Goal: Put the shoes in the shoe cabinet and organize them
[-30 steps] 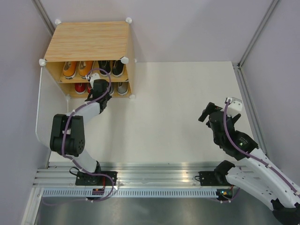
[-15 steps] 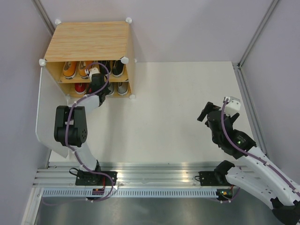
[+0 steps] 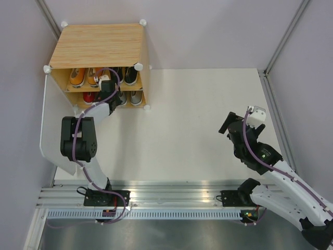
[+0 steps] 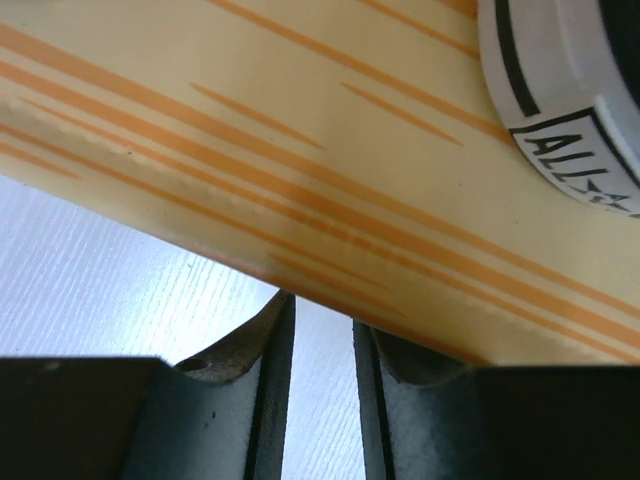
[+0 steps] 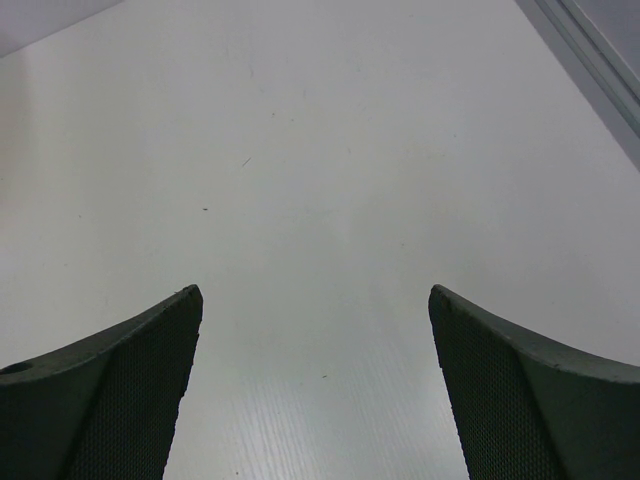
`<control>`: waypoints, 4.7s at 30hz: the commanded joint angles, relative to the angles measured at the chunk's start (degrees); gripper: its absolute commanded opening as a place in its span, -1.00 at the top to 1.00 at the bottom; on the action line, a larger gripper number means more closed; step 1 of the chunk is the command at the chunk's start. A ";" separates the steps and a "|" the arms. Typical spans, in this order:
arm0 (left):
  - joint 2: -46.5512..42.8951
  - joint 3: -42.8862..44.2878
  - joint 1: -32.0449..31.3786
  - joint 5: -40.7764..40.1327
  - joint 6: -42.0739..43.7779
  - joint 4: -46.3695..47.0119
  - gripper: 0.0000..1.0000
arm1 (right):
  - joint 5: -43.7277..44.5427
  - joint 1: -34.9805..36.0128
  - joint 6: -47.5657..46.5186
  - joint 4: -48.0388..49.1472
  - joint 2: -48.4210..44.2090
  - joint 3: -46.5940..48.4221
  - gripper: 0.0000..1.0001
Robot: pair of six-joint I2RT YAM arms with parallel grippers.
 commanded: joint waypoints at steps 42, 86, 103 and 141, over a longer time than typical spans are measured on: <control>-48.45 11.78 9.43 -35.70 13.39 -51.57 -0.99 | -20.90 -0.18 -14.59 -10.83 -1.56 20.73 -0.96; -51.98 3.69 20.52 42.43 -1.72 -34.64 -1.00 | -17.83 -0.18 -14.59 -10.57 -6.74 18.18 -0.95; -32.73 -3.17 19.82 51.76 -17.64 13.11 -0.99 | -11.23 -0.10 -9.50 -13.29 -8.59 17.04 -0.96; -35.96 3.51 0.30 20.04 8.20 -5.50 -0.99 | -6.93 -0.18 -12.12 -11.27 -6.48 19.23 -0.95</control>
